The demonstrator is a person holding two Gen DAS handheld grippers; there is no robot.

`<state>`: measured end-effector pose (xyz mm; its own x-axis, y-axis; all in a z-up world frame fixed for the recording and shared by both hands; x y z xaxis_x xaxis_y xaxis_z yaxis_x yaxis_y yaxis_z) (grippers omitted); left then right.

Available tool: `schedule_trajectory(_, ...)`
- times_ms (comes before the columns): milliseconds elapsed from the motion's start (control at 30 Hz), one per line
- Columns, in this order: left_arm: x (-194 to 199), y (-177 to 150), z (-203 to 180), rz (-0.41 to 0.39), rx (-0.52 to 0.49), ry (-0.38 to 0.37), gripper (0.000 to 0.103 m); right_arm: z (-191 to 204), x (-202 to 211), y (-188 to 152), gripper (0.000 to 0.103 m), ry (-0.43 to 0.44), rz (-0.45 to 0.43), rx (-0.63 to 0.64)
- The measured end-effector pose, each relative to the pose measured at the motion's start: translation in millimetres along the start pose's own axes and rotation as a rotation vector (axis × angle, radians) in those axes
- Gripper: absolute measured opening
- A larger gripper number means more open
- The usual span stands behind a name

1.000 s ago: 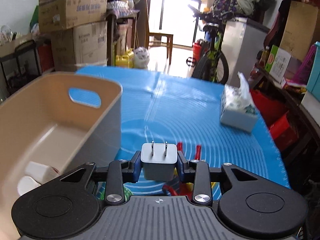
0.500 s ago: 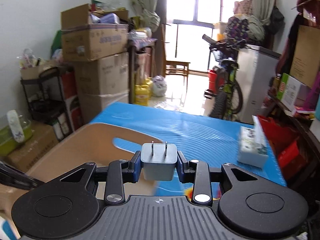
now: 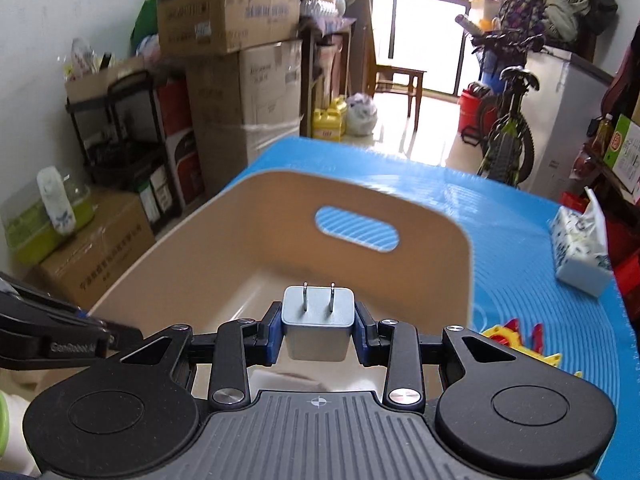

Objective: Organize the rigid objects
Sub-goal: 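Carry the plug adapter into the basket and open the right gripper, then move the right gripper to the yellow toy and grasp its handle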

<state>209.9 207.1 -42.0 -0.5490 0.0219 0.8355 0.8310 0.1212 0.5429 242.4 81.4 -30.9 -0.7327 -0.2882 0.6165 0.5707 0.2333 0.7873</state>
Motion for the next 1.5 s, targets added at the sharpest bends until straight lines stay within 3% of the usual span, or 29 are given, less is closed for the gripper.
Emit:
schedule_trajectory(400, 0.4, 0.1, -0.4, 0.000, -0.002, 0.001, 0.006, 22.5, -38.2, -4.4, 0.043, 0.032, 0.162, 0.050)
schedule_trajectory(500, 0.8, 0.5, -0.6, 0.000, -0.002, 0.001, 0.006, 20.7, -42.9, -6.7, 0.049, 0.031, 0.192, 0.037)
schedule_trajectory(667, 0.6, 0.8, -0.7, 0.000, -0.004, 0.002, 0.006, 14.1, -37.3, -6.3, 0.068, 0.035, 0.165, 0.019)
schedule_trajectory(767, 0.6, 1.2, -0.7, 0.000, -0.003, 0.002, 0.006, 9.4, -26.8, -5.3, 0.073, 0.039, 0.132, 0.011)
schedule_trajectory(1233, 1.0, 1.9, 0.4, 0.001, 0.000, 0.000, 0.006, -54.2, 40.4, 15.1, 0.084, -0.005, -0.036, 0.041)
schedule_trajectory(1500, 0.8, 1.4, 0.9, 0.000, 0.001, -0.002, 0.006, -124.5, 33.6, 11.5, 0.085, -0.161, 0.029, 0.035)
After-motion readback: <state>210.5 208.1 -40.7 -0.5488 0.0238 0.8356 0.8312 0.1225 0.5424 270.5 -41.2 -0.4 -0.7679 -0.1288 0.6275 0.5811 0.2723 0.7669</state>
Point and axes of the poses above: each gripper's, at about its wrist camera, not at the fingertips, and x roughly against the way its jaws point, z to its left, y to its top, the point moved 2 cm from there along -x, roughly the way its jaws point, and after that the axes turned 5 degrees about -z, right-handed, at the moved point
